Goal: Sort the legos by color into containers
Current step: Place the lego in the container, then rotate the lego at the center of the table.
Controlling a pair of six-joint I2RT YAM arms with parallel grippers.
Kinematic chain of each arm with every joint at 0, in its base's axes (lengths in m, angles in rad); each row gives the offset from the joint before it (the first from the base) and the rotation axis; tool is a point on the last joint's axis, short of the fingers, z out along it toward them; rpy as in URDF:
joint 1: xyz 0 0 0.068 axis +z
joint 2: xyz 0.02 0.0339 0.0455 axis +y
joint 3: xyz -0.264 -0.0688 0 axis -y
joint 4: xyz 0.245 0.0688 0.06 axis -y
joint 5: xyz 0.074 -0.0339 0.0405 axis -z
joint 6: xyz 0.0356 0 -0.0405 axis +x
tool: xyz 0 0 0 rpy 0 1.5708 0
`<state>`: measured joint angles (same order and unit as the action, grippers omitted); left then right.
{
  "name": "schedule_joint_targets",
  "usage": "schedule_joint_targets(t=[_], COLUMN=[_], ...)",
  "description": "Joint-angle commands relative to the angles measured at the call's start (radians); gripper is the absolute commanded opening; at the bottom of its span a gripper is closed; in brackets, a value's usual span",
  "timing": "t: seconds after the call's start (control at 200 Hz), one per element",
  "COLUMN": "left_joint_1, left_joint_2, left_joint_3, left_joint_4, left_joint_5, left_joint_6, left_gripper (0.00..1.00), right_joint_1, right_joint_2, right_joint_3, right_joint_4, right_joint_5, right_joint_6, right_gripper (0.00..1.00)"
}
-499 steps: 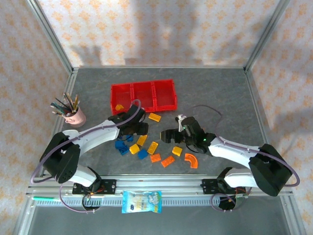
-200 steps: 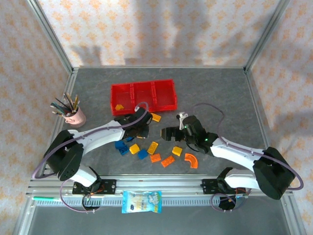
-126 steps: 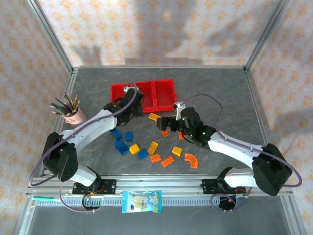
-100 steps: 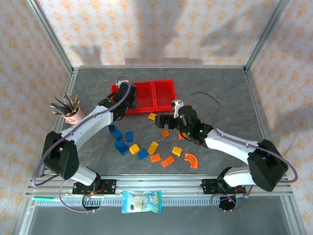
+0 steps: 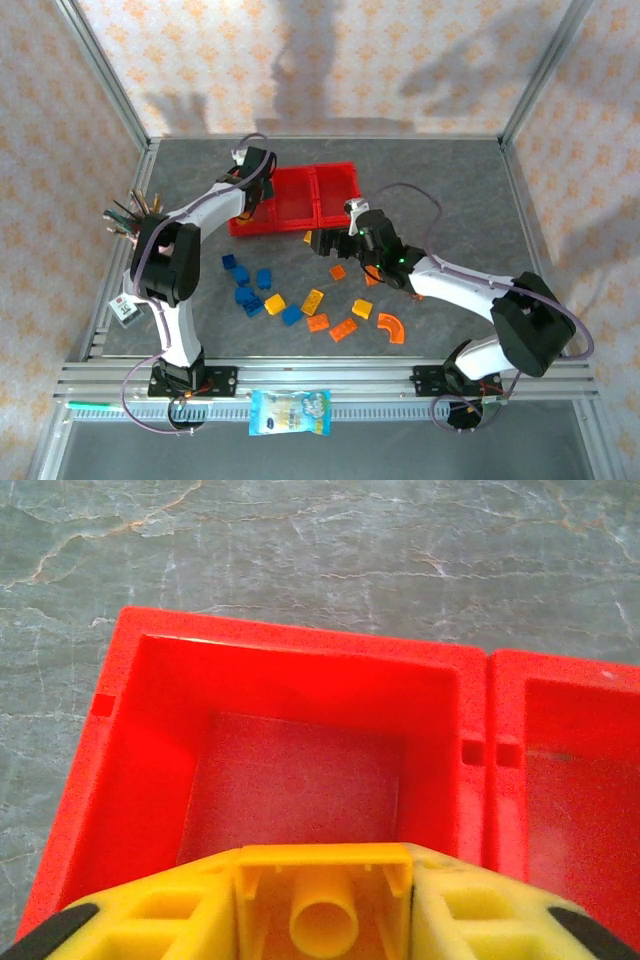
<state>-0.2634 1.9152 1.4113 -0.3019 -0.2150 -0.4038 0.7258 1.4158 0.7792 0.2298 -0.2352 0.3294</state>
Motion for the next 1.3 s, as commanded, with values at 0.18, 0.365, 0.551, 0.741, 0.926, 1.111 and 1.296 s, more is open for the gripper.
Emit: schedule_joint_targets(t=[0.18, 0.365, 0.551, 0.741, 0.926, 1.111, 1.296], left_joint_1=[0.007, 0.004, -0.01, -0.099, -0.232, -0.329, -0.409], left_joint_2=[-0.038, -0.114, -0.228, -0.333, -0.421, -0.456, -0.408], left_joint_3=[0.046, -0.012, -0.137, -0.232, -0.344, -0.413, -0.437], left_joint_4=[0.007, 0.016, 0.079, 0.061, 0.081, 0.08, 0.113], left_joint_5=[0.005, 0.124, 0.25, 0.231, 0.169, 0.101, 0.063], left_joint_6=[-0.026, -0.045, -0.103, -0.176, -0.284, -0.412, -0.528], left_gripper=[0.51, 0.54, 0.56, 0.58, 0.59, 0.64, 0.75], right_joint_1=[-0.009, -0.015, -0.035, -0.055, -0.087, -0.123, -0.159], right_joint_2=[-0.074, -0.101, -0.132, -0.161, -0.185, -0.198, -0.188], right_joint_3=[-0.004, -0.013, -0.045, -0.107, -0.18, -0.241, -0.311], right_joint_4=[0.014, 0.002, -0.006, -0.005, -0.051, -0.059, 0.021], right_joint_5=[0.028, 0.036, 0.048, 0.046, 0.034, 0.022, -0.009], right_joint_6=[-0.007, -0.016, 0.022, 0.048, 0.026, -0.018, -0.026], right_gripper=[1.0, 1.0, 1.0, 1.0, 1.0, 1.0, 1.0])
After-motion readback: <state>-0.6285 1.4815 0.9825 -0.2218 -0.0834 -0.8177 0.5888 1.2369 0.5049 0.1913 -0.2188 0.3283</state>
